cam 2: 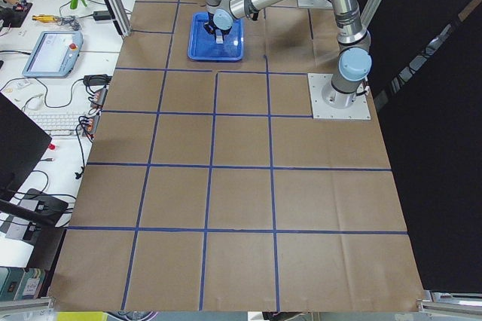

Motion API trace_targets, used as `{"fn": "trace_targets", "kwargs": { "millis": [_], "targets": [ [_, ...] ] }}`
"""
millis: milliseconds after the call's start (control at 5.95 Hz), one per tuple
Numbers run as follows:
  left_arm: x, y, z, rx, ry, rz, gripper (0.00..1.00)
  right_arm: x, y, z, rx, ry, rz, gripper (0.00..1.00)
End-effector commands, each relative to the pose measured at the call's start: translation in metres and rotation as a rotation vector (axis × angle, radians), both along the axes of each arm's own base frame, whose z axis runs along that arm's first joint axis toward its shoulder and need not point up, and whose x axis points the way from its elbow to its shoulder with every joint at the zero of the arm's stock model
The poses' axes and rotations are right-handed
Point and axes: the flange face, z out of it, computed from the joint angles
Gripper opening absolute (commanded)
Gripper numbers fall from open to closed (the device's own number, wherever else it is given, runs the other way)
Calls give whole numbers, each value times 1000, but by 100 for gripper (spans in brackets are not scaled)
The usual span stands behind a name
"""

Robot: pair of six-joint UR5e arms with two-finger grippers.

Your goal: Assemble white blocks and place on blue tray

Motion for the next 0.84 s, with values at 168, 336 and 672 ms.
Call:
{"fn": "trace_targets", "kwargs": {
  "millis": [168,336,672],
  "targets": [
    [3,-10,25,-45,2,2,100,2,-2,0,-3,2,5,79],
    [18,-18,48,-74,25,43,100,2,-2,1,-6,3,6,65],
    [73,-8,155,-78,56,229,100,1,-3,3,-9,6,5,39]
  ]
}}
